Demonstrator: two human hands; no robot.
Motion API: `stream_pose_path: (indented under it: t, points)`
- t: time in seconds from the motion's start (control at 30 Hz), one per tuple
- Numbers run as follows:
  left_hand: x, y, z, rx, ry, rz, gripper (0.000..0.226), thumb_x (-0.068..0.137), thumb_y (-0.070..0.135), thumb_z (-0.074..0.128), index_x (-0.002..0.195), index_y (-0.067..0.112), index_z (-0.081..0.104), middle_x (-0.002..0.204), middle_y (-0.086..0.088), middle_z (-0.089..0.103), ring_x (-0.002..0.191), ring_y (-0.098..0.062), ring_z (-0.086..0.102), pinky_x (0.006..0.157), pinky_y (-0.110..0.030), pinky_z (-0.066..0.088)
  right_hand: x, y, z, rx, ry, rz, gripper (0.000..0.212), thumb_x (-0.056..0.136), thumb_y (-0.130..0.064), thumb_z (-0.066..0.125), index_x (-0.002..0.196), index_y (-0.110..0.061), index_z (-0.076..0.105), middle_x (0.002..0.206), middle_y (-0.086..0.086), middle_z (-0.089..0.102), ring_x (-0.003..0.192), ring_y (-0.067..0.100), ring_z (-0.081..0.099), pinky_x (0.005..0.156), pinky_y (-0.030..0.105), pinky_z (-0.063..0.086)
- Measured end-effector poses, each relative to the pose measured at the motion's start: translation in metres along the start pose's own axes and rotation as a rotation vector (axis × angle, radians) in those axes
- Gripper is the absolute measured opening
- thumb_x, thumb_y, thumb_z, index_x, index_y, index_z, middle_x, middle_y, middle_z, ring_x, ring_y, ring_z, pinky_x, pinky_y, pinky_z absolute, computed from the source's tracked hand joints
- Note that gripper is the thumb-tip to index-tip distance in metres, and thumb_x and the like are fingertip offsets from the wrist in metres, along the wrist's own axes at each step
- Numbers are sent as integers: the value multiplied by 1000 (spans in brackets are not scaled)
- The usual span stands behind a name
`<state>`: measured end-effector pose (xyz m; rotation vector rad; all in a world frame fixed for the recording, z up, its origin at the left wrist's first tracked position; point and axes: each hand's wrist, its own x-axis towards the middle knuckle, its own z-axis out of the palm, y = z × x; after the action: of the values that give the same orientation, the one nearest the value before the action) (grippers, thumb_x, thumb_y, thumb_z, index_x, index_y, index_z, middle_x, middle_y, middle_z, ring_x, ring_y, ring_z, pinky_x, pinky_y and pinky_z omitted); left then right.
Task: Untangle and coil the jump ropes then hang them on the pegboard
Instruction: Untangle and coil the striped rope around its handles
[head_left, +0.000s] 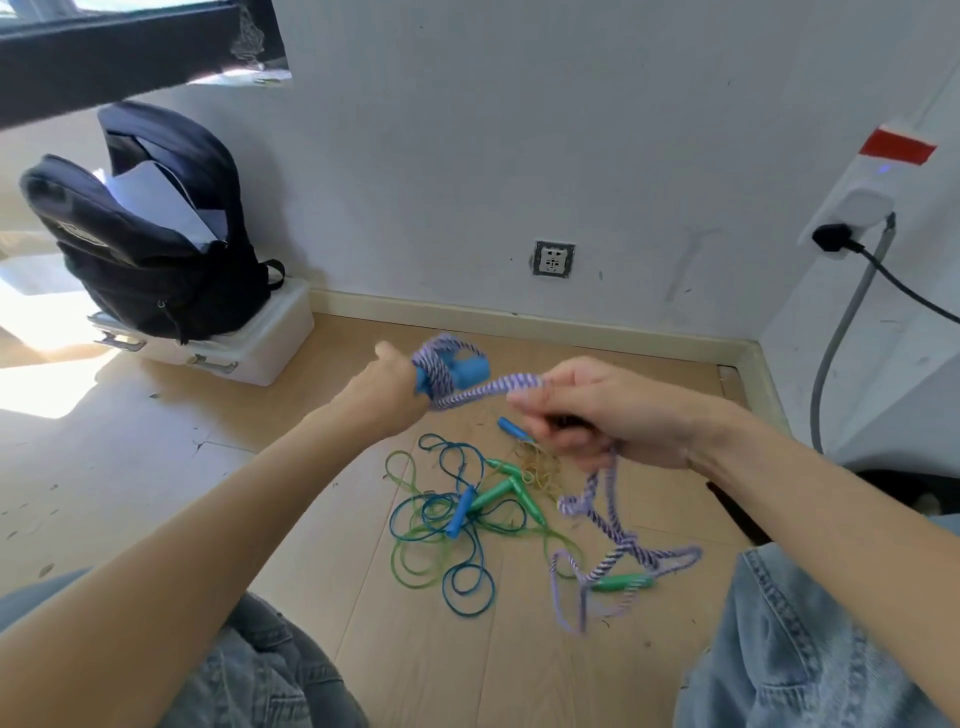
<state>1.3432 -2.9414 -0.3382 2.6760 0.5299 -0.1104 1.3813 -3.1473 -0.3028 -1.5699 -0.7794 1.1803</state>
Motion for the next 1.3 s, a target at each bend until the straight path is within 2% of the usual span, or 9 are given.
stream_pose_path:
  t: [0.3, 0.43, 0.57, 0.7, 0.83, 0.9, 1.0, 1.1, 1.3]
  points:
    - [-38, 34, 12, 393, -427, 589, 32, 92, 12, 47, 124, 14, 46, 114, -6, 60, 101, -25, 56, 77, -27, 39, -7, -10, -30, -309, 549, -34, 37, 95, -26, 49, 61, -14, 52, 42, -9, 39, 33, 2, 27, 38, 16, 21]
    - [-52, 46, -1, 265, -485, 781, 36, 92, 18, 51, 128, 20, 45, 110, -4, 62, 95, -21, 58, 83, -31, 43, -4, -7, -34, -597, 713, -92, 38, 93, -28, 54, 56, -16, 53, 44, -7, 44, 32, 0, 39, 41, 9, 30]
    - [-57, 44, -19, -91, -342, 911, 22, 89, 17, 58, 105, 30, 50, 81, 21, 55, 70, 5, 53, 62, -8, 38, -6, 5, -40, -539, 613, 62, 37, 90, -31, 56, 60, -9, 59, 48, -7, 49, 36, 1, 39, 48, 18, 33]
    - [-50, 34, -34, -484, -88, 761, 33, 85, 10, 62, 94, 30, 38, 85, 13, 60, 66, 6, 56, 61, -11, 44, -34, 36, -40, -342, 267, 392, 30, 87, -13, 57, 99, 13, 61, 59, -25, 51, 41, -6, 50, 48, 9, 38]
    - [-45, 35, -36, -684, -89, 669, 44, 86, 3, 59, 112, 34, 43, 90, 7, 65, 75, -11, 61, 73, -24, 52, -11, 12, -33, -185, 164, 211, 37, 74, -50, 57, 68, -15, 66, 50, -6, 39, 39, 7, 30, 40, 18, 32]
    - [-43, 36, -33, -679, -93, 589, 30, 88, 3, 56, 107, 26, 52, 91, 4, 65, 76, -9, 61, 74, -24, 53, -7, 16, -30, -254, 153, 207, 43, 72, -57, 57, 70, -16, 70, 59, -2, 57, 53, 12, 51, 62, 28, 50]
    - [-37, 36, -29, -799, -133, 452, 22, 90, 5, 53, 112, 8, 56, 94, -4, 65, 79, -8, 63, 72, -22, 54, 3, 21, -24, -103, 188, 74, 32, 87, -41, 49, 92, -17, 70, 92, -2, 71, 92, 14, 64, 93, 33, 46]
    - [-33, 36, -27, -847, -143, 405, 23, 90, 6, 54, 113, 4, 56, 96, -7, 66, 81, -8, 65, 71, -21, 56, 10, 18, -14, 203, 213, -94, 21, 95, -17, 44, 97, -9, 62, 72, 0, 61, 69, 12, 59, 69, 25, 51]
    - [-3, 15, -22, -654, 126, 206, 17, 91, 12, 55, 105, 12, 46, 84, 2, 61, 70, -8, 60, 62, -22, 52, 6, 12, -9, -124, 200, 50, 33, 99, -29, 39, 74, -10, 52, 49, -6, 30, 45, 10, 24, 47, 22, 27]
